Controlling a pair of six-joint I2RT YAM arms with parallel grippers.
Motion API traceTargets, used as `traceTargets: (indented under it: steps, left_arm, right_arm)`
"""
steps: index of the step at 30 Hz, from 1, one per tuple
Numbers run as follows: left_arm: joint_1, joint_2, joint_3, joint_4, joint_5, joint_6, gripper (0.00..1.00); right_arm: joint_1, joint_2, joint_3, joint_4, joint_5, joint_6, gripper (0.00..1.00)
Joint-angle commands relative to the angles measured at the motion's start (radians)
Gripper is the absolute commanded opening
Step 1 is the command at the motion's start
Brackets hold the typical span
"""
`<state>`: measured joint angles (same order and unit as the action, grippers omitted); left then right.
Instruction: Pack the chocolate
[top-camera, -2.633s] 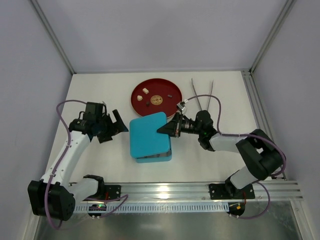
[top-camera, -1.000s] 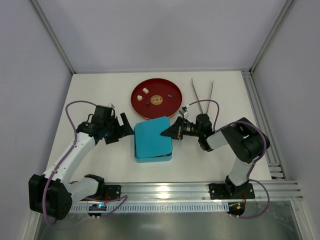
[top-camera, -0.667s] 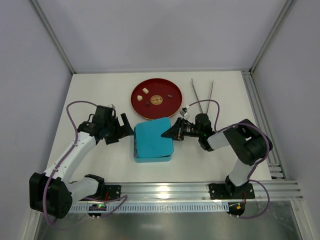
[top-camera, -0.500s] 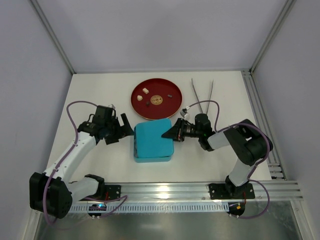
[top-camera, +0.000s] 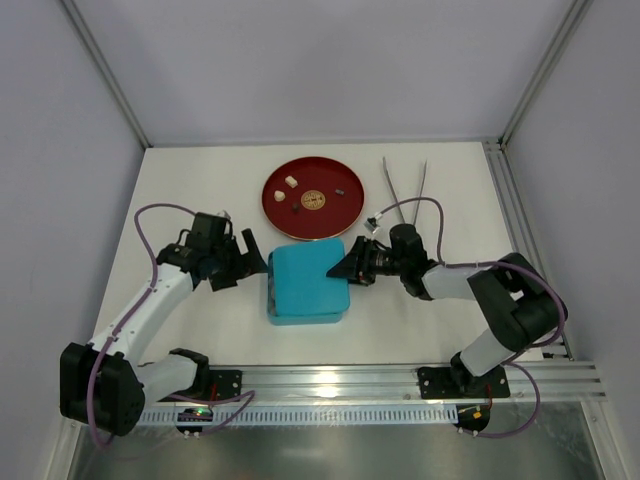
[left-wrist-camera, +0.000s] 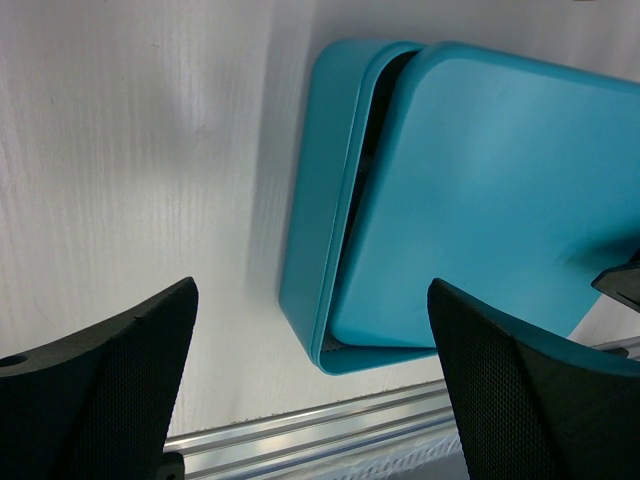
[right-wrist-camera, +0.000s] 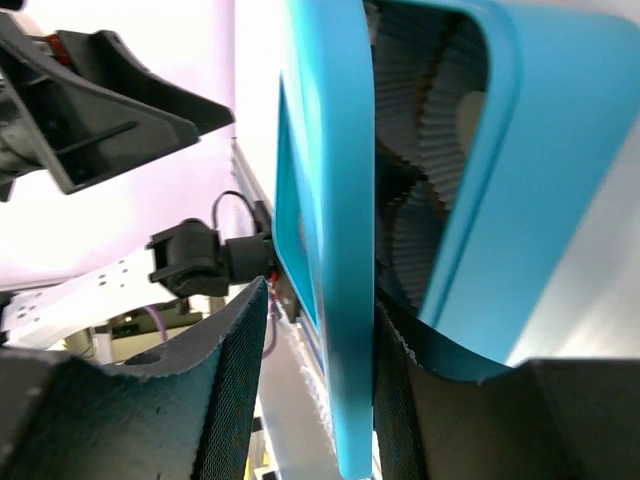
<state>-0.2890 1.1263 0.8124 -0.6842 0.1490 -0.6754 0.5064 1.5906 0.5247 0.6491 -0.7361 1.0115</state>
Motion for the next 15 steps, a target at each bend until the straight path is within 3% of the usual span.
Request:
traceTargets:
  steps: [1, 8, 15]
  left_arm:
    - [-0.007, -0.002, -0.009, 0.038, -0.014, -0.004, 0.94]
    - [-0.007, 0.003, -0.012, 0.045, -0.012, -0.006, 0.94]
    - [-0.009, 0.007, -0.032, 0.069, 0.003, -0.015, 0.94]
  right_arm:
    - [-0.003, -0.063, 0.055, -0.162, 0.047, -0.112, 0.45]
    - [-0.002, -0.113, 0.121, -0.402, 0.122, -0.218, 0.49]
    - [0.000, -0.129, 0.152, -0.519, 0.194, -0.277, 0.52]
